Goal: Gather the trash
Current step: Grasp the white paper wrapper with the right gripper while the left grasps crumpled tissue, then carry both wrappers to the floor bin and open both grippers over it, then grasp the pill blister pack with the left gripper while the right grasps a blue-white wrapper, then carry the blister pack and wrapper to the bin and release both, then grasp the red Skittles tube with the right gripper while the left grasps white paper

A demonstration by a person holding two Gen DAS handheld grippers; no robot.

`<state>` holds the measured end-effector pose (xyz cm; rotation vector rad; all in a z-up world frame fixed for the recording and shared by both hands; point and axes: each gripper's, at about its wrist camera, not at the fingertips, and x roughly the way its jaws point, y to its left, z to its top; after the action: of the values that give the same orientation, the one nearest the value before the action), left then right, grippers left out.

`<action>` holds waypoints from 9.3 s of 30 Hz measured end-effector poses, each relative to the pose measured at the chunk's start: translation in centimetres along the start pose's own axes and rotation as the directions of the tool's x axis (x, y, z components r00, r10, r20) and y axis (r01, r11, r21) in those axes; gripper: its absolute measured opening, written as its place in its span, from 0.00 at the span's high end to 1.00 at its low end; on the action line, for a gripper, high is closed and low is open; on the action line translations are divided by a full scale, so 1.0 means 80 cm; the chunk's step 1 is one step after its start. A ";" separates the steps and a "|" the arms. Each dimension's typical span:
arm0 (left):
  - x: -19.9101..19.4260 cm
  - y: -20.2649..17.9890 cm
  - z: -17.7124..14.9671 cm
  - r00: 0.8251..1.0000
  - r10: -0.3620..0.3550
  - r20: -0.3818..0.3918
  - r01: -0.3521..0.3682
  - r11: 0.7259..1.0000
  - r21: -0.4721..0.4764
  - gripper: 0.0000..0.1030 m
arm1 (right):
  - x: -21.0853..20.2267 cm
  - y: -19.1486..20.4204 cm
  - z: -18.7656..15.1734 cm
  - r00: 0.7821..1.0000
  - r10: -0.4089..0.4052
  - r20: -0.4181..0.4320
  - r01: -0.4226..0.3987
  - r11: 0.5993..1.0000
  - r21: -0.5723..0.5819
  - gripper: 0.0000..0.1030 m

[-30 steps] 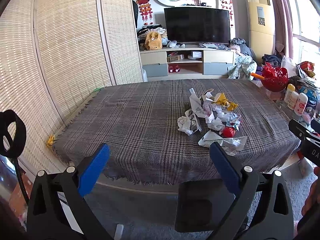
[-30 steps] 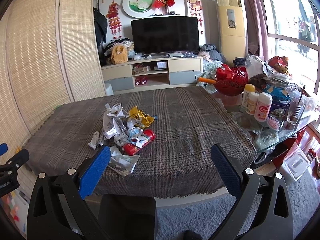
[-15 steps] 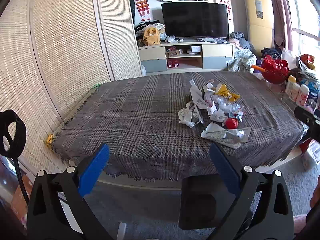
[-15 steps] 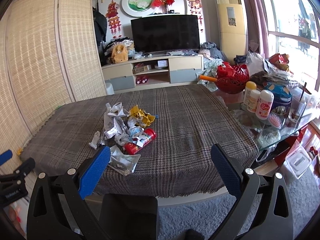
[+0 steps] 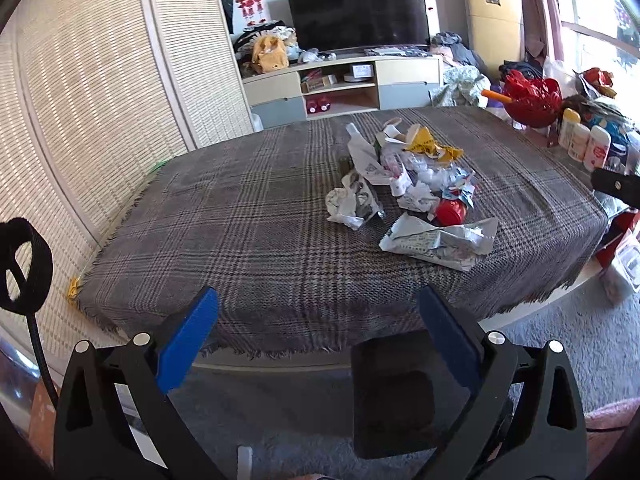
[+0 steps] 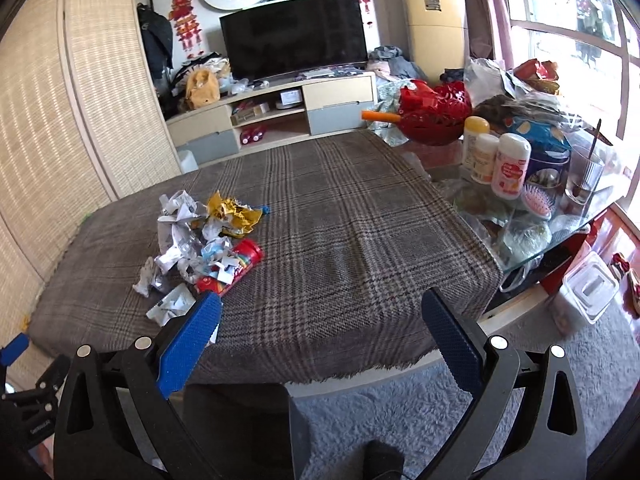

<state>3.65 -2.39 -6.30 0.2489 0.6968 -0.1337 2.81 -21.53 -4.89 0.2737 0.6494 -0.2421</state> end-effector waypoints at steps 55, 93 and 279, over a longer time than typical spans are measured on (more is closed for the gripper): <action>0.258 0.016 0.080 0.950 -0.238 -0.200 0.235 0.971 -0.040 0.55 | 0.148 0.099 -0.029 0.945 0.222 -0.239 -0.254 0.961 -0.110 0.66; 0.121 -0.038 -0.177 0.830 -0.396 -0.393 0.357 0.918 -0.171 0.89 | 0.128 0.072 -0.190 0.826 0.236 -0.511 -0.262 0.965 0.022 0.75; 0.082 0.001 -0.101 0.915 -0.320 -0.244 0.294 0.946 -0.139 0.16 | 0.089 0.032 -0.091 0.909 0.213 -0.358 -0.187 0.977 0.106 0.03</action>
<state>3.68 -0.36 -16.50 0.0581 1.0043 -0.3714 4.99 -17.76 -14.40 0.4572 0.9787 -0.0125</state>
